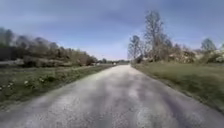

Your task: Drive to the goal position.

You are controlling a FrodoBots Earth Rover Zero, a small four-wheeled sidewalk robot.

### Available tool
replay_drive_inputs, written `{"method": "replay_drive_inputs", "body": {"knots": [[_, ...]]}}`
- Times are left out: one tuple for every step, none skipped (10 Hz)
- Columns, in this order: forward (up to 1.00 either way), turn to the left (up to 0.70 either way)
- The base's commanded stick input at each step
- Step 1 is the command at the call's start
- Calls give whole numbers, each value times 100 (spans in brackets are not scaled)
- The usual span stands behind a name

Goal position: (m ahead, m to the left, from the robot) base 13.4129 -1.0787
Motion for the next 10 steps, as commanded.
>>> {"method": "replay_drive_inputs", "body": {"knots": [[85, 0], [85, -4], [85, -15], [85, -27], [85, -26], [85, -1], [85, 0], [85, 0], [85, 0], [85, 0]]}}
